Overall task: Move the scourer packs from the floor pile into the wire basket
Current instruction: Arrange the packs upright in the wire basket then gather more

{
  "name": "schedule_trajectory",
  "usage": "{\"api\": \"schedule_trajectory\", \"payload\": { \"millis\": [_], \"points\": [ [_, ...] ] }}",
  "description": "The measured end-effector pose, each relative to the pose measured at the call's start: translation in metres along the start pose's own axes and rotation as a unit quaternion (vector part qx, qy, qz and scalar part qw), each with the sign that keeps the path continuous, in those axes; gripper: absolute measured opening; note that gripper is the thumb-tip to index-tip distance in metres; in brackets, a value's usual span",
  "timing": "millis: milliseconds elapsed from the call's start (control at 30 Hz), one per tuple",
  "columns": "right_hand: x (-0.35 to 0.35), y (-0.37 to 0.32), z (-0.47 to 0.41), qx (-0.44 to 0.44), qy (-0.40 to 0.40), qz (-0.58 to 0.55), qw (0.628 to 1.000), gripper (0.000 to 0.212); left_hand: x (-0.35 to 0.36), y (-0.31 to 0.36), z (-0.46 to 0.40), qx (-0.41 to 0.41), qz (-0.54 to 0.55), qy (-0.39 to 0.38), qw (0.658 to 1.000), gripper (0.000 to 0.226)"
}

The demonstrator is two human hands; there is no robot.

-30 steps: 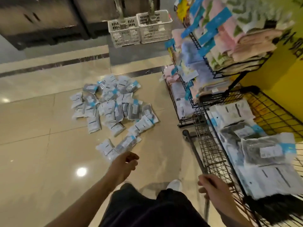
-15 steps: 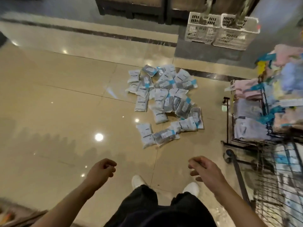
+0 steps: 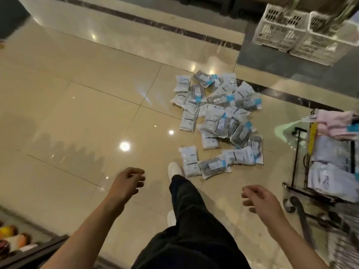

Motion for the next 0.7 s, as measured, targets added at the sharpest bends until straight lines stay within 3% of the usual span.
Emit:
{"api": "schedule_trajectory", "payload": {
  "millis": [100,233,433,500,600,700],
  "points": [
    [0.013,-0.007,-0.044,0.046,0.018,0.006,0.999,0.011,0.025,0.045,-0.030,0.039,-0.134,-0.082,0.987,0.016],
    [0.034,-0.018,-0.096,0.124,0.012,0.019,0.992,0.013,0.050,0.096,-0.077,0.058,-0.277,-0.193,0.939,0.021],
    [0.051,-0.072,-0.140,0.214,0.012,0.007,0.977,0.014,0.034,0.184,-0.148,0.032,-0.248,-0.216,0.944,0.015],
    [0.059,-0.104,-0.156,0.211,0.004,0.013,0.977,0.014,0.012,0.214,-0.184,-0.001,-0.193,-0.208,0.959,0.015],
    [0.079,-0.159,-0.179,0.195,-0.021,0.019,0.980,0.010,-0.039,0.255,-0.247,-0.052,-0.089,-0.122,0.987,0.018],
    [0.104,-0.224,-0.208,0.171,-0.055,0.003,0.984,0.010,-0.084,0.296,-0.316,-0.043,-0.111,-0.052,0.991,0.019]
  ]
}}
Point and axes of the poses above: each hand's wrist, its own z-axis away from the middle knuckle, its own x-axis out of the palm, y = z × x, the point moved 5 cm from there along -z, towards the middle knuckle
